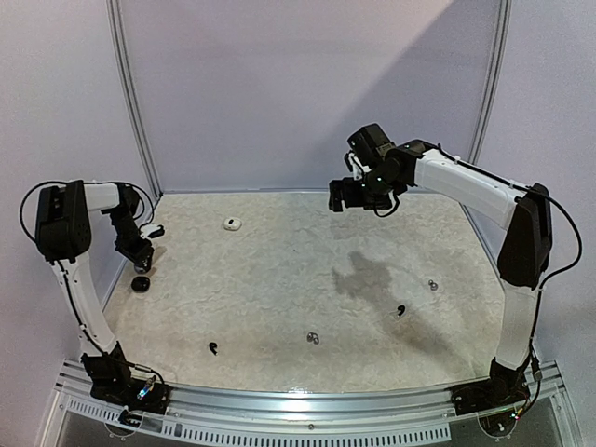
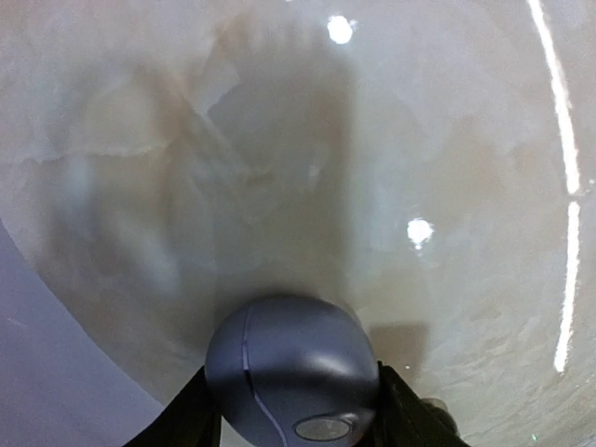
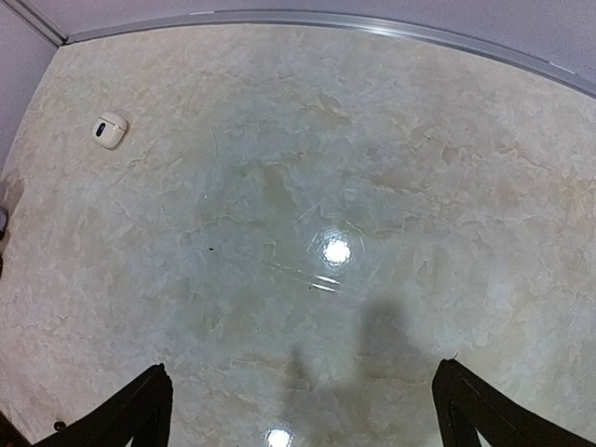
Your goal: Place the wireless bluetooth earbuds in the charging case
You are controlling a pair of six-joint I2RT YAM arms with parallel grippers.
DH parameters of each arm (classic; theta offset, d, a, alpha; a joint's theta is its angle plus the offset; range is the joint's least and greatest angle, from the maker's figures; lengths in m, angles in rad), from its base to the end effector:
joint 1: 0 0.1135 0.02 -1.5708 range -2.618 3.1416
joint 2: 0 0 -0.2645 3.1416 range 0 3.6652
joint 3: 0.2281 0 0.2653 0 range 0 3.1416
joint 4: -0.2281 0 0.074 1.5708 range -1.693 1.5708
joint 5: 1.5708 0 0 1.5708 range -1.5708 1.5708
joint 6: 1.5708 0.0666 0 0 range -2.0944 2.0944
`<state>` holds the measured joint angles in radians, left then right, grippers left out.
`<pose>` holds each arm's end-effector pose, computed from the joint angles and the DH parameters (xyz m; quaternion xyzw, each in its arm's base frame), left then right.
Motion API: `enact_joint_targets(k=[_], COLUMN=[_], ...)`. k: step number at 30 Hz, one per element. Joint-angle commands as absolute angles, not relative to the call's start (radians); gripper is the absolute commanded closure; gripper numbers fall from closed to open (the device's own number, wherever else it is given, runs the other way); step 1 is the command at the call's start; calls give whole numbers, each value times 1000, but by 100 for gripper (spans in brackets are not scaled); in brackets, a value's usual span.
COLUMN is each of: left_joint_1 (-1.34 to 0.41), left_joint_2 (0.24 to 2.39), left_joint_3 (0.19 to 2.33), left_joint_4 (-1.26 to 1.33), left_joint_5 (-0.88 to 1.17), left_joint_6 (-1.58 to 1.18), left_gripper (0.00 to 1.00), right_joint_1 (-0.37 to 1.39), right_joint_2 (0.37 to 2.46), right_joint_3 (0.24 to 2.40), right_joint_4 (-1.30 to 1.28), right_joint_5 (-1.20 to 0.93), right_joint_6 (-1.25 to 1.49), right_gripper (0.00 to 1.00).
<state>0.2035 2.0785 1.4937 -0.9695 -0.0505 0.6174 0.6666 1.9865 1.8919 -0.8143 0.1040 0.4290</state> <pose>0.3906 0.0840 0.1115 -0.2052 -0.9784 -0.0264 0.0025 0.3783 0.2889 0.2802 -0.0952 0.9398 0.1270 0.3026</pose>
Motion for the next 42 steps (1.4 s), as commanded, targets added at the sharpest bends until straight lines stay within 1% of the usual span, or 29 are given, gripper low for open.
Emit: enact_joint_targets(k=[1, 3, 7, 12, 15, 18, 20, 24, 27, 29, 33, 37, 42], left_joint_1=[200, 181, 100, -88, -227, -358, -450, -639, -763, -827, -901, -928, -950], left_joint_2=[1998, 1948, 1840, 1701, 1616, 1551, 1484, 1346, 1296, 1292, 1317, 1322, 1328], left_joint_3=[1481, 1499, 1547, 1610, 1642, 1671, 1636, 1520, 1455, 1441, 1454, 1459, 1465], left_joint_4=[-974, -989, -1014, -1056, -1103, -1154, -1119, -932, -828, -810, -818, -818, -817], left_joint_5=[103, 151, 210, 204, 160, 139, 111, 36, -42, -94, -176, -196, -211], left_joint_6=[666, 676, 685, 741, 830, 898, 960, 1011, 1020, 1018, 972, 942, 933], left_gripper=[93, 100, 100, 100, 100, 100, 100, 100, 100, 100, 100, 100, 100], right_joint_1=[675, 675, 675, 677, 687, 713, 741, 812, 863, 891, 946, 982, 1001], right_joint_2=[1956, 1943, 1914, 1863, 1813, 1755, 1726, 1716, 1730, 1737, 1740, 1725, 1692], right_joint_3=[1908, 1907, 1908, 1893, 1861, 1808, 1772, 1760, 1752, 1749, 1732, 1675, 1582], right_joint_4=[-832, -824, -799, -759, -729, -655, -574, -483, -396, -366, -319, -283, -185], right_joint_5=[136, 143, 139, 48, 12, -78, -131, -202, -299, -330, -369, -393, -392], right_joint_6=[455, 457, 450, 452, 461, 491, 513, 552, 593, 620, 641, 663, 721], right_gripper=[1, 1, 1, 1, 5, 9, 12, 16, 20, 23, 29, 33, 42])
